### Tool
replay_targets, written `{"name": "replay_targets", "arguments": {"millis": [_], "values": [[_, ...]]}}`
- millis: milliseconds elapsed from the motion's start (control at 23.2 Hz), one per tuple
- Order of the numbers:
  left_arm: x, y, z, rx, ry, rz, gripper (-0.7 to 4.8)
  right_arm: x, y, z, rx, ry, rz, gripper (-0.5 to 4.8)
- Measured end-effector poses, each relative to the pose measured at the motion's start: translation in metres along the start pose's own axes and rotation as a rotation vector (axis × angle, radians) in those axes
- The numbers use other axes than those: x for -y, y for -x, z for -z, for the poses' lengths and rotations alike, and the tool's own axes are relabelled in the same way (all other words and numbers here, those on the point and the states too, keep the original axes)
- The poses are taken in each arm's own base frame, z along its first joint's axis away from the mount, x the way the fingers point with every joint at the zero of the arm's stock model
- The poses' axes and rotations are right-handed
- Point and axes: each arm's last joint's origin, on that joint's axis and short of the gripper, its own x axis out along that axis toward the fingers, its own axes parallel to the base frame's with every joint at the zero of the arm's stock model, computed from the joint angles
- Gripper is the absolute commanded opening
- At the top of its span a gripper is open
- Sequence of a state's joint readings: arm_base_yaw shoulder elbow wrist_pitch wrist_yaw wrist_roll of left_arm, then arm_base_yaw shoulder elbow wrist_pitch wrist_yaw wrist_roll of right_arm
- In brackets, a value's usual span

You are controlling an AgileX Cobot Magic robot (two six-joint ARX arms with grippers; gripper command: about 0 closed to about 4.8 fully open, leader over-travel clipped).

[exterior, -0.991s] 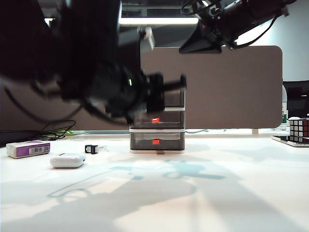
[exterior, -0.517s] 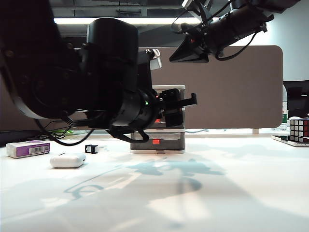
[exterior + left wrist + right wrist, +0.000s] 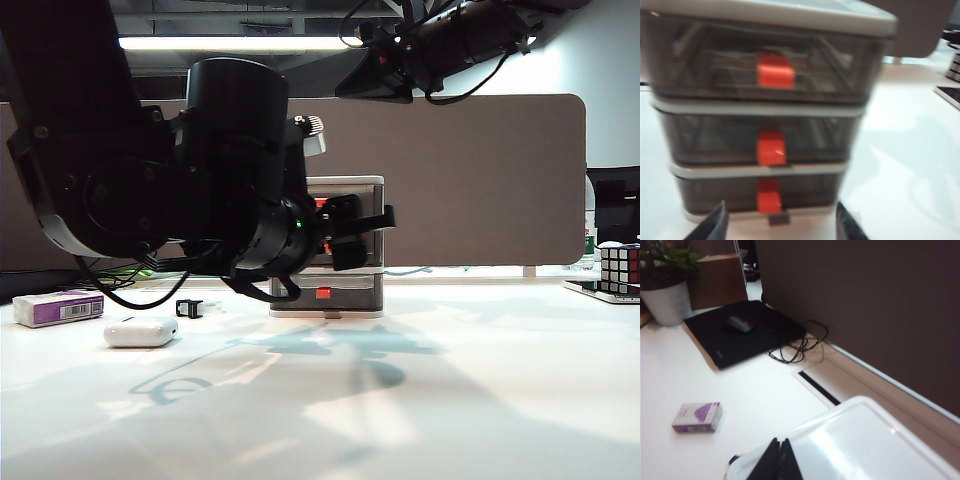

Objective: Open the second layer of the drawer on the table, pick up the earphone case on the table and put it in, and finally close the drawer.

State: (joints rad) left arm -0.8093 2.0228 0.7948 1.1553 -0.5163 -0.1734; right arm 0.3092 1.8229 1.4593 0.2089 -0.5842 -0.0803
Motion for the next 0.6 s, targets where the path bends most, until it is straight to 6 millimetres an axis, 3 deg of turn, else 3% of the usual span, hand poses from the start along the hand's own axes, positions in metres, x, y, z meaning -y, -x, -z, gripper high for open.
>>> {"name": "replay_targets", "arguments": {"millis": [215,388,603], "values": [[0.003,-0.008,-0.011,0.044,0.025,0.003,2.66,0.015,-0.025,0.013,-0.055,-0.038,-0.020,-0.05],[0.007,-0.015,-0.017,0.046,0.026,0.000,2.66,0.019,-0.031,0.022,-0.074,-0.051,-0.024,-0.05],[0.009,-0.025,-0.001,0.008,0.005,-0.006,2.66,0.018,-0.049,0.024,-0.070,-0.046,-0.050,-0.05]]}}
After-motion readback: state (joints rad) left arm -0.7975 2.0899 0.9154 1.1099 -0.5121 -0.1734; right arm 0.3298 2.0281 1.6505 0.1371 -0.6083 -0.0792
